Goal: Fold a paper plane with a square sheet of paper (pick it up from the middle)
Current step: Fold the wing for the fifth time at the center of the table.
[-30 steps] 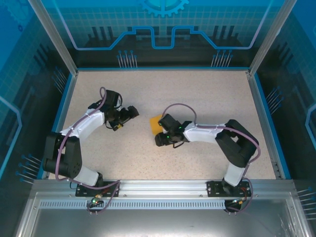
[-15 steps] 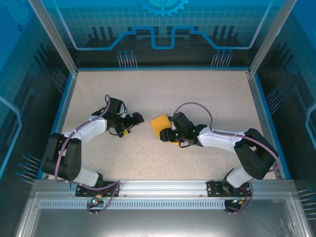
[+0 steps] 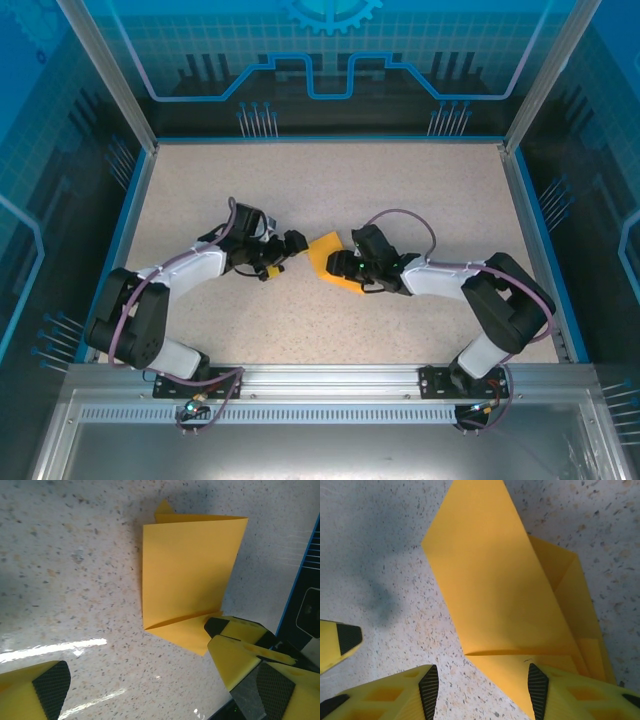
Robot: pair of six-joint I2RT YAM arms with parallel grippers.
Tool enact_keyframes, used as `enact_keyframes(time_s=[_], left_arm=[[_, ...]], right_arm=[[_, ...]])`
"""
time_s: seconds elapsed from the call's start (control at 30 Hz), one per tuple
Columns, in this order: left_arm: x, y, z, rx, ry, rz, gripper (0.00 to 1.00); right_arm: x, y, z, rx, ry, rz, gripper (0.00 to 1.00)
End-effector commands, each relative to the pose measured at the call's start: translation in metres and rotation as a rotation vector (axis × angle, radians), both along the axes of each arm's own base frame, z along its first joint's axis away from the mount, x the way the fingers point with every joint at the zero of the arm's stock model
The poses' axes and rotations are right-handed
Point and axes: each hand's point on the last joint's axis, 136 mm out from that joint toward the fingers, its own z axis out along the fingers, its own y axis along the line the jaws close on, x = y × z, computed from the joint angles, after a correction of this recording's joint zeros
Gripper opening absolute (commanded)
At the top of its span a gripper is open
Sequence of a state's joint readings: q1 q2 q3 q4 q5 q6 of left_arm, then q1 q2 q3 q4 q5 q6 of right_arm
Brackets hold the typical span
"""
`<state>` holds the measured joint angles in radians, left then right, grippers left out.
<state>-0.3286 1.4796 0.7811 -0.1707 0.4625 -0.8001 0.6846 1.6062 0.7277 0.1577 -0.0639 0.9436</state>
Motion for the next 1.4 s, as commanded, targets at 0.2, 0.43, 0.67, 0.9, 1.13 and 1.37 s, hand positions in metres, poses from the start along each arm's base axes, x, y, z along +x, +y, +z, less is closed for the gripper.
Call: enact_keyframes(time_s=[0.2, 0.43, 0.67, 0.9, 1.13, 1.37], left_arm=[[-0.009, -0.021, -0.012, -0.030, 0.061, -0.030, 0.99], [-0.015, -0.036, -0.019, -0.054, 0.109, -0.033, 0.98], [-0.013, -0.055, -0.023, -0.094, 0.141, -0.057, 0.91], [-0.007, -0.072, -0.024, -0.120, 0.157, -0.075, 0.67], [0.003, -0.078, -0.029, -0.118, 0.163, -0.070, 0.47], [0.008, -0.082, -0.041, -0.120, 0.189, -0.065, 0.43]], right_arm=[[0.008, -0.010, -0.014, 0.018, 0.046, -0.013, 0.53], [0.005, -0.020, -0.034, 0.023, 0.113, -0.025, 0.52], [0.003, -0.030, -0.042, 0.108, 0.153, -0.043, 0.51], [0.000, -0.035, -0.040, 0.173, 0.180, -0.025, 0.51], [-0.001, -0.042, -0.043, 0.197, 0.198, -0.029, 0.51], [0.001, -0.042, -0.044, 0.230, 0.214, -0.027, 0.51]])
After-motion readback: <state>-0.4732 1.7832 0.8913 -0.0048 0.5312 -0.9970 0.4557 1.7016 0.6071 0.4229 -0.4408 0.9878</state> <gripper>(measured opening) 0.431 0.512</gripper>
